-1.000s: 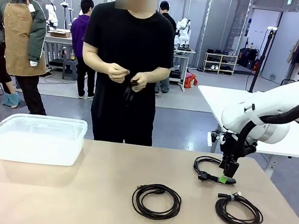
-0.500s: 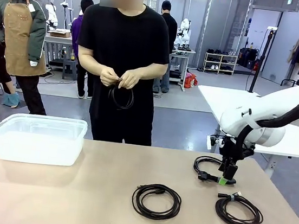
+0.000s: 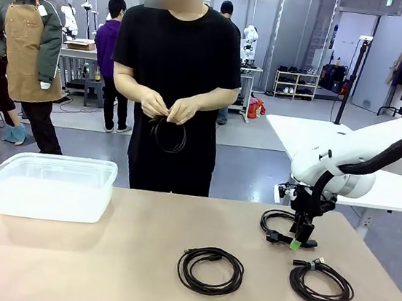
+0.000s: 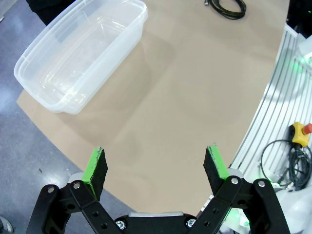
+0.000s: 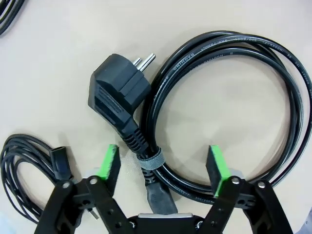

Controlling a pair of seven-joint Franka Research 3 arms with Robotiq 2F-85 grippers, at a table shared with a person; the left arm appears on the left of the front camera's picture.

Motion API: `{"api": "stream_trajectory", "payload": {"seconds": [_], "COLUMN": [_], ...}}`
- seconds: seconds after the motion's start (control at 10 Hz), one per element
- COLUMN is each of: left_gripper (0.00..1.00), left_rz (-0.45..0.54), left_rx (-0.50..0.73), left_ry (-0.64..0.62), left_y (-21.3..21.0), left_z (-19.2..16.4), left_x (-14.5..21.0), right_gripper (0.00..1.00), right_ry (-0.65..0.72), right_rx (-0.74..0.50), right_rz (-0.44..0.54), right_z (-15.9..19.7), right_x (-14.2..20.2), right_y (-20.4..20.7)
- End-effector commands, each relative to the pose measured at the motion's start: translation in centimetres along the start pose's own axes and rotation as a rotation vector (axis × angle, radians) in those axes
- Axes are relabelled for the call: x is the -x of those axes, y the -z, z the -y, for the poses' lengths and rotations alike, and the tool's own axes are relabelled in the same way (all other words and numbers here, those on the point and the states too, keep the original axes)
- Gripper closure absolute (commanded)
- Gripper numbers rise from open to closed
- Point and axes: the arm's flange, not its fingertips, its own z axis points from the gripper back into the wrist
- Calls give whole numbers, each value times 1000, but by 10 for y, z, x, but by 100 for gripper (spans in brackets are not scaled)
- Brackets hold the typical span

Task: Organize and store the cables.
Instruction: Place the Power Cable into the Organizing box.

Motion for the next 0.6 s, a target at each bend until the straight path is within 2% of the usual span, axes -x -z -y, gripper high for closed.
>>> {"api": "stream_trajectory", "payload": {"seconds": [0.0,0.1,0.4,0.5], "left_gripper": [0,0,0,0], "left_rz": [6,6,6,6], "left_rx": [5,5,5,5], "left_ry": [13,13,13,13], "left_y": [-2,-2,-2,-2], "left_z": [-1,-1,-1,-1], "left_x": [0,0,0,0], "right_gripper": [92,100,98,100], "right_ry": [21,18,21,36], "right_rx": [-12,-16,-25,-23], "right_rz": [-18,-20,-38,-48], "right_z": [4,4,3,1], "right_x": [-4,-5,-8,-10], "right_y": [-1,-2,-6,-13]}}
